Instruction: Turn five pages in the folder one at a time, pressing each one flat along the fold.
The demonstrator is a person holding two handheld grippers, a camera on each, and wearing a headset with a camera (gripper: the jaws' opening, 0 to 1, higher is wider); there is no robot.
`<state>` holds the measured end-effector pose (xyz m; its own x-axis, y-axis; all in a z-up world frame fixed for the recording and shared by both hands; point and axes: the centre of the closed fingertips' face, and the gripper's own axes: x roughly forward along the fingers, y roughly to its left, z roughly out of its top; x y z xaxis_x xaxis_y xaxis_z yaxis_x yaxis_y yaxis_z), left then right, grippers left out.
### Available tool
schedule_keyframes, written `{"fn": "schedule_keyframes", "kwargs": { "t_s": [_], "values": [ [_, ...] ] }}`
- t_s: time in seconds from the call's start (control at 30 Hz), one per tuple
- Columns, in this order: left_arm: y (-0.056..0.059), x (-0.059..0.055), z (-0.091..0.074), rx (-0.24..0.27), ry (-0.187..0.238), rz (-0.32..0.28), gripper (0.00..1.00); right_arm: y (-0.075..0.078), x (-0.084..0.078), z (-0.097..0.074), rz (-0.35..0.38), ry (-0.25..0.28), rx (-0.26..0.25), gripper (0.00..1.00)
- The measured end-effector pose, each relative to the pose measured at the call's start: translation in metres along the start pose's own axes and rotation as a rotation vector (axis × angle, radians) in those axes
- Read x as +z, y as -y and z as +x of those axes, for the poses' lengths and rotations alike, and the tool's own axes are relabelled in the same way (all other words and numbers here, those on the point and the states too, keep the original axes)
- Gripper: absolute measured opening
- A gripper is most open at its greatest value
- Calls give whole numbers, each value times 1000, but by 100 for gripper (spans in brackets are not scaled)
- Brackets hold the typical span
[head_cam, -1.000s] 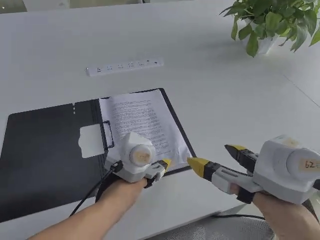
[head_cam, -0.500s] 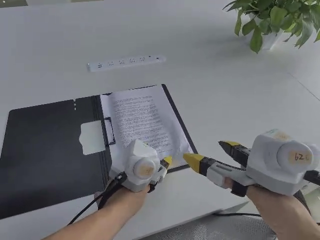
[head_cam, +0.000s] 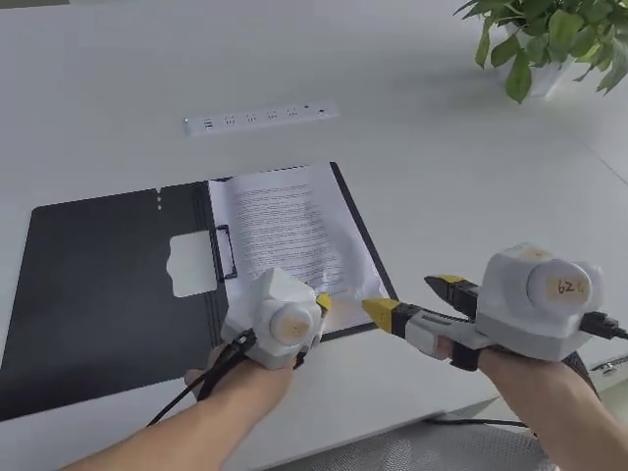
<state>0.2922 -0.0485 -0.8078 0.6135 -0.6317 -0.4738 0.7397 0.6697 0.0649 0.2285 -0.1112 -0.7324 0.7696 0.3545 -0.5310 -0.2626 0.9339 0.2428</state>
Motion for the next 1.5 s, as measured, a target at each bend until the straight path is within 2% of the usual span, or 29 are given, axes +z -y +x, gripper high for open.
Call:
{"fn": "schedule_keyframes", "kwargs": {
  "t_s": [0.3,0.5,0.83,1.23,1.4,1.5],
  "values": [
    [0,0,1,13,-3,5,9,6,-12,17,71,-36,-1,54],
    [-1,-1,1,21,-5,-4,7,9,-23,30,106,-68,-7,45],
    [-1,-1,2,27,-7,-18,6,13,-30,47,143,-102,-23,30],
    [-1,-1,2,28,-6,-23,6,19,-36,52,143,-124,-51,11],
    [-1,-1,1,29,-6,-27,6,23,-37,52,156,-124,-70,5],
    [-1,-1,1,30,-7,-29,6,23,-35,51,166,-105,-70,0]
  ]
}}
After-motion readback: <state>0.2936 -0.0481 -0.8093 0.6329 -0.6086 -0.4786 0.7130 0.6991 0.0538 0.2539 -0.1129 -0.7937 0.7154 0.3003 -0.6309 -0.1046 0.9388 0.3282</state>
